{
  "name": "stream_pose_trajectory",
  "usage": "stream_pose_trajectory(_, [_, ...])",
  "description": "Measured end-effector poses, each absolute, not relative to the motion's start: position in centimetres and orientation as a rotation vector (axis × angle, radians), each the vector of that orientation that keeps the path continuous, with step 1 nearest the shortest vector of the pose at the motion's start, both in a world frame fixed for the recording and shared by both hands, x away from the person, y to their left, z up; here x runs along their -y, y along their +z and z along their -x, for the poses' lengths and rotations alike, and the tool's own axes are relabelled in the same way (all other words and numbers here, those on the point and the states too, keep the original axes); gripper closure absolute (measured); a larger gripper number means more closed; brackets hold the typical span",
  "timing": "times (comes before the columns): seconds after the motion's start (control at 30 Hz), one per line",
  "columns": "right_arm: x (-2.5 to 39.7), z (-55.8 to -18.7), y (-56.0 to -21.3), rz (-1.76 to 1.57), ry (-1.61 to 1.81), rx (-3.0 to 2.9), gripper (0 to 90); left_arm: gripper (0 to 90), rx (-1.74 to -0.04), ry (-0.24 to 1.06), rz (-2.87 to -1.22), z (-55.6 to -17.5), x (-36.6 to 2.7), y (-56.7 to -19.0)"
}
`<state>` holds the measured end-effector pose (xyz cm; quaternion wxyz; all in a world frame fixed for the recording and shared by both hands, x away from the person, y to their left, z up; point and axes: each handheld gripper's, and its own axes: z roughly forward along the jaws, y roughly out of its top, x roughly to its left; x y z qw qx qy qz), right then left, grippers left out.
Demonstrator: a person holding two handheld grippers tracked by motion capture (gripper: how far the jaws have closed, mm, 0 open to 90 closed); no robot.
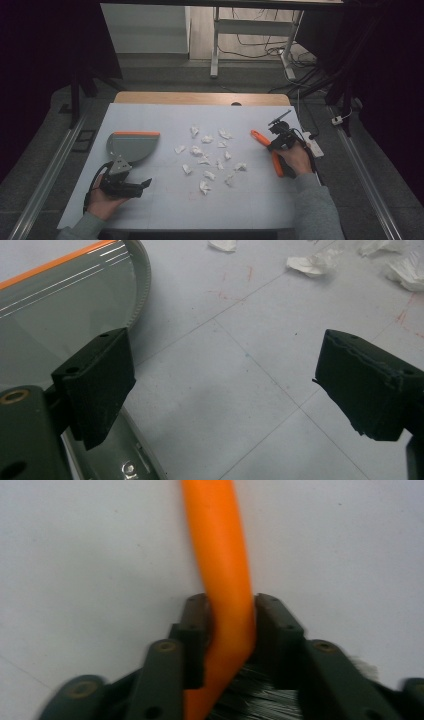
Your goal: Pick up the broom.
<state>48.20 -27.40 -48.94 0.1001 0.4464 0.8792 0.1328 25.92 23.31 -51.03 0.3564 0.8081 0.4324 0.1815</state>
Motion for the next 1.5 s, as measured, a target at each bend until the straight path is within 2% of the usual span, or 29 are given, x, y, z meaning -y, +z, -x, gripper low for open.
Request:
stream_pose_trajectory(0.3, [27.6,-47.8,-48.2,-1.345,0.411,-2.587,69.6,9.8,-1.119,0.469,-2.083,-25.9,-23.4,-51.0])
stream_pose_trajectory(0.63, [27.7,-45.4,-43.3,-1.317,0.718,-2.533,70.0,9.9,-1.111,0.464,-2.069,-25.9,-23.2,-50.8])
stream_pose_trajectory(0.83, [26.9,-44.4,-41.6,-1.293,0.860,-2.499,70.1,9.9,-1.109,0.466,-2.069,-25.9,-23.3,-50.8])
stream_pose_trajectory(1.5, [23.5,-42.3,-39.8,-1.219,1.106,-2.481,70.1,10.0,-1.107,0.466,-2.074,-26.0,-23.1,-50.9])
